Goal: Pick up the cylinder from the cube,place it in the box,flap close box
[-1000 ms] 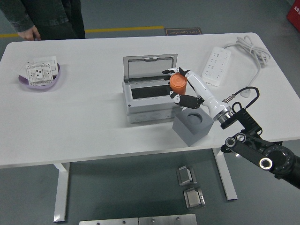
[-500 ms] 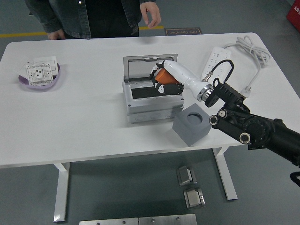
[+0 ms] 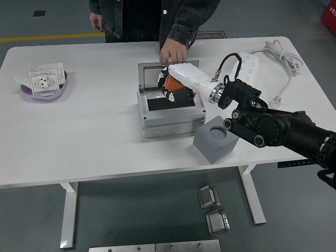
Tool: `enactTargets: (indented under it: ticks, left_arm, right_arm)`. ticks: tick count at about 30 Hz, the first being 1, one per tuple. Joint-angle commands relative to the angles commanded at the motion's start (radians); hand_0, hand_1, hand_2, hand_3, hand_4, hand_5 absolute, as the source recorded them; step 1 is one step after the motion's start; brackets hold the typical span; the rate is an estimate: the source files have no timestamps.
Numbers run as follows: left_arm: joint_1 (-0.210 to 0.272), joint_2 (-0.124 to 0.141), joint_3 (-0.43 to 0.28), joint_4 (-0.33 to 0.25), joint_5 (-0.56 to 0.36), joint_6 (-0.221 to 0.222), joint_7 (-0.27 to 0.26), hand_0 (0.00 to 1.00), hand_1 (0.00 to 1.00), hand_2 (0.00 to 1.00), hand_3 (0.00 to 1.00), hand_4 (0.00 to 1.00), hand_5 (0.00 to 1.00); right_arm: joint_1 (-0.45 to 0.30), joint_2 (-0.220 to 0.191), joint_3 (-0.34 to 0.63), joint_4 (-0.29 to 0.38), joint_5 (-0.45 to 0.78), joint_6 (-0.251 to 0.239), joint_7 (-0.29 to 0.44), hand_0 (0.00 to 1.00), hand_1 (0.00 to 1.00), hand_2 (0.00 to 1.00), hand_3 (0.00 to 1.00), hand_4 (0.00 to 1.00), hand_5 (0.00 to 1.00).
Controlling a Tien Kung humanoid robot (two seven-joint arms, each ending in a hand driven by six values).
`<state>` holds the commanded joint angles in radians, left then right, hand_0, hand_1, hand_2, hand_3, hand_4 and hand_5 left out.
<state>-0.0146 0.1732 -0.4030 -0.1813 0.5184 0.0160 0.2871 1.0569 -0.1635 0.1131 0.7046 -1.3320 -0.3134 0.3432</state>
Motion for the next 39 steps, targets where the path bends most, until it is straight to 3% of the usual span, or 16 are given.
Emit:
enactTargets:
  ticks: [7, 15, 16, 21, 22, 27, 28, 33, 34, 39]
  left_arm:
    - [-0.011, 0.001, 0.001, -0.002, 0.003, 0.0, 0.0, 0.727, 0.761, 0.747, 0.839, 0.668, 0.317]
    - [-0.027, 0.005, 0.003, -0.003, 0.008, 0.0, 0.0, 0.726, 0.761, 0.747, 0.839, 0.666, 0.314]
    - [-0.029, 0.005, 0.005, -0.003, 0.007, 0.0, -0.001, 0.726, 0.761, 0.747, 0.839, 0.65, 0.292]
    - [-0.038, 0.004, 0.015, -0.004, -0.001, 0.0, -0.004, 0.726, 0.761, 0.747, 0.839, 0.65, 0.292]
    - [-0.039, 0.004, 0.016, -0.004, -0.002, 0.0, -0.005, 0.725, 0.761, 0.747, 0.838, 0.643, 0.281]
    - [-0.042, 0.003, 0.014, -0.004, 0.002, -0.001, -0.003, 0.725, 0.761, 0.747, 0.838, 0.643, 0.281]
    - [-0.043, 0.003, 0.014, -0.004, 0.003, -0.001, -0.003, 0.724, 0.761, 0.746, 0.837, 0.635, 0.277]
    - [-0.047, 0.003, 0.022, -0.004, -0.003, -0.001, -0.005, 0.724, 0.761, 0.746, 0.837, 0.635, 0.277]
    - [-0.047, 0.003, 0.023, -0.004, -0.004, -0.001, -0.006, 0.724, 0.759, 0.741, 0.831, 0.627, 0.267]
    - [-0.045, 0.001, 0.023, -0.003, -0.002, -0.003, -0.004, 0.724, 0.759, 0.741, 0.831, 0.627, 0.267]
  right_arm:
    - [0.029, 0.028, -0.09, -0.054, 0.04, 0.008, 0.031, 0.002, 0.149, 0.449, 0.367, 0.002, 0.002]
    - [0.056, 0.055, -0.057, -0.118, -0.042, 0.069, 0.043, 0.002, 0.174, 0.452, 0.389, 0.002, 0.002]
    - [0.058, 0.056, -0.048, -0.122, -0.059, 0.079, 0.043, 0.101, 0.279, 0.516, 0.537, 0.06, 0.002]
    - [0.062, 0.062, -0.005, -0.133, -0.139, 0.124, 0.045, 0.101, 0.279, 0.516, 0.537, 0.06, 0.002]
    - [0.062, 0.064, 0.003, -0.135, -0.154, 0.131, 0.046, 0.36, 0.474, 0.644, 0.722, 0.208, 0.115]
    - [0.059, 0.067, 0.024, -0.136, -0.19, 0.15, 0.048, 0.36, 0.474, 0.644, 0.722, 0.208, 0.115]
    - [0.059, 0.067, 0.026, -0.136, -0.195, 0.152, 0.049, 0.382, 0.516, 0.697, 0.894, 0.418, 0.111]
    - [0.058, 0.067, 0.035, -0.135, -0.21, 0.16, 0.05, 0.382, 0.516, 0.697, 0.894, 0.418, 0.111]
    - [0.058, 0.067, 0.036, -0.134, -0.212, 0.16, 0.05, 0.42, 0.537, 0.744, 0.95, 0.523, 0.116]
    - [0.054, 0.065, 0.039, -0.13, -0.214, 0.163, 0.05, 0.42, 0.537, 0.744, 0.95, 0.523, 0.116]
